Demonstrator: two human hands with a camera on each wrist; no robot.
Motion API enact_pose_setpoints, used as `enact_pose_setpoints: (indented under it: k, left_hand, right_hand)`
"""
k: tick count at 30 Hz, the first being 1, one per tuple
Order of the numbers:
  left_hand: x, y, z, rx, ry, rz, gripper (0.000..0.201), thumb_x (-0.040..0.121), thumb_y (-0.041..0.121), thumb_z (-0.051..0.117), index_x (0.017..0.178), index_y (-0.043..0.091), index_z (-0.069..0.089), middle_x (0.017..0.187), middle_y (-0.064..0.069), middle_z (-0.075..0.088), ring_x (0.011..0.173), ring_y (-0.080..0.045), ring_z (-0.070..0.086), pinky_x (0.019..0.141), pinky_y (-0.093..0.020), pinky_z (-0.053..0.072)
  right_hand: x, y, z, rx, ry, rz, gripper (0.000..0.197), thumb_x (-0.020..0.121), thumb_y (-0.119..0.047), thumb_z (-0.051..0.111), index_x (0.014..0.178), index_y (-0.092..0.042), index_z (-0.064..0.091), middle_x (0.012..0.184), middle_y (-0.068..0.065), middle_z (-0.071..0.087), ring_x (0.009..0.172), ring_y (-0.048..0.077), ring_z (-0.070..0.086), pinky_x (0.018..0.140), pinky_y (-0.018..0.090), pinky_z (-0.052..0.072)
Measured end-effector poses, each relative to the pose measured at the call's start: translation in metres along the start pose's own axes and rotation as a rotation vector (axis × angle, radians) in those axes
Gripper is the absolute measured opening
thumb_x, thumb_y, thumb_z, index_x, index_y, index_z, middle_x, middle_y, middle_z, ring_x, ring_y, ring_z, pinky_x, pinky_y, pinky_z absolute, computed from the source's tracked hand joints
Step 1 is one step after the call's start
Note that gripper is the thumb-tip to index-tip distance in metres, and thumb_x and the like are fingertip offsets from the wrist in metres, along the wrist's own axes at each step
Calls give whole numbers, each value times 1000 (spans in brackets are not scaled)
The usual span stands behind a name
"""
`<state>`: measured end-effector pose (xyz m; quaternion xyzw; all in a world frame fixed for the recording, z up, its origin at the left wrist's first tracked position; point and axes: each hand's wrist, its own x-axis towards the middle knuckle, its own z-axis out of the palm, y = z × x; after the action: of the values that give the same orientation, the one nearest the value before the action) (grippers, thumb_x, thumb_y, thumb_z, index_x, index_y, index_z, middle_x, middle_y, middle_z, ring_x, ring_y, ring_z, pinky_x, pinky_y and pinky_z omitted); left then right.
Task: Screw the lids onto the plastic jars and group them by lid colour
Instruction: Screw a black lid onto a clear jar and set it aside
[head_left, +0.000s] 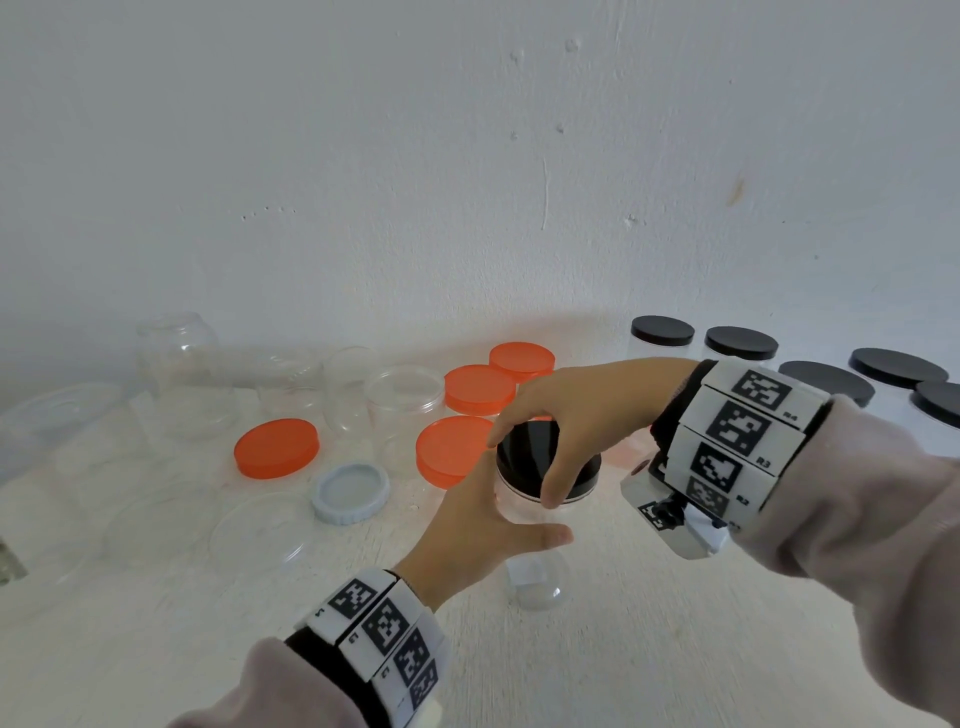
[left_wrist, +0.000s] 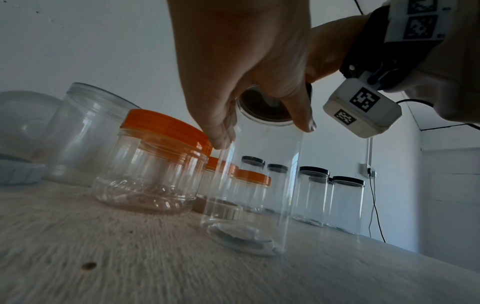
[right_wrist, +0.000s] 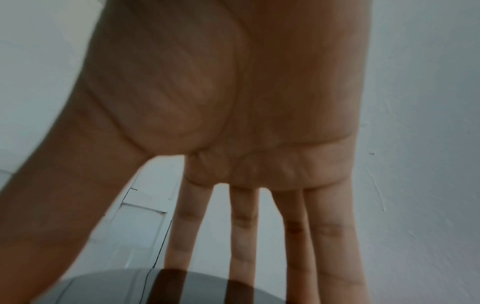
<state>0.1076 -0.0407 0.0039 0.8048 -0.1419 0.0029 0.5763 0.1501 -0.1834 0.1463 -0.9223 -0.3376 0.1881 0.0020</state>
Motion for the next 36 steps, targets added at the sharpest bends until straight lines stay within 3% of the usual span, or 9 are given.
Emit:
enact_pose_setpoints:
  k: [4,7,9,15,20,25,27,32,36]
  left_hand:
    - [0,-1,0,12,1,-11,80,61,38,88,121,55,38,114,37,56,106,23,46,76,4,37]
    - [1,-2,0,14,-1,-14,77,61,40,88,118,56,38,114,34,57,105,24,46,75,4,38]
    - [1,-2,0,15,-1,-16,75,62,40,88,116,55,39,115,32,57,104,25,45,74,2,38]
    - [0,0,1,7,7,13,82,63,31,89,123,52,37,113,36,56,106,24,46,77,5,36]
    - [0,0,1,5,3,25,88,63,31,89,129,50,32,115,37,53,106,26,44,78,6,34]
    - [-1,-1,-1,3,-9,-1,76,63,36,88,119,54,39,112,39,56,106,23,46,78,4,37]
    - [-1,-1,-1,6,-10,-4,76,63,37,88,118,55,39,113,40,55,106,24,45,77,3,37]
    - [-1,1,0,-1,-2,14,78,62,32,88,120,52,40,113,40,55,108,20,48,78,3,37]
    - [-1,1,0,-6,-9,26,79,63,30,88,123,49,41,114,39,55,109,19,49,79,5,35]
  right_hand:
    - [2,-3,3,-31,32,32,64,68,-62,74,125,-45,52,120,-20,46,115,8,45,97,36,45]
    - [5,-6,9,-49,76,112,62,70,-74,64,117,-34,53,106,-14,52,98,11,55,80,34,54]
    - [6,-7,11,-76,90,126,64,73,-75,60,117,-31,51,101,-15,50,92,9,53,71,26,47]
    - [-2,-4,0,33,-62,15,69,71,-45,80,129,-53,44,123,-23,38,121,8,39,100,36,41]
    - [-1,-2,1,40,-49,-17,61,72,-45,79,126,-51,49,119,-24,40,119,9,41,98,35,43]
    - [5,-6,9,-31,11,115,63,75,-70,63,127,-38,45,116,-11,51,103,15,56,78,35,56]
    - [7,-8,11,-77,33,138,66,76,-73,58,128,-34,44,114,-9,53,98,14,55,68,28,49]
    - [0,-9,-3,-36,-104,77,75,70,-49,79,133,-48,39,133,-15,40,122,13,43,98,38,44]
    - [-4,-10,-6,-14,-82,28,67,70,-44,81,127,-50,46,125,-18,43,121,13,44,100,40,44]
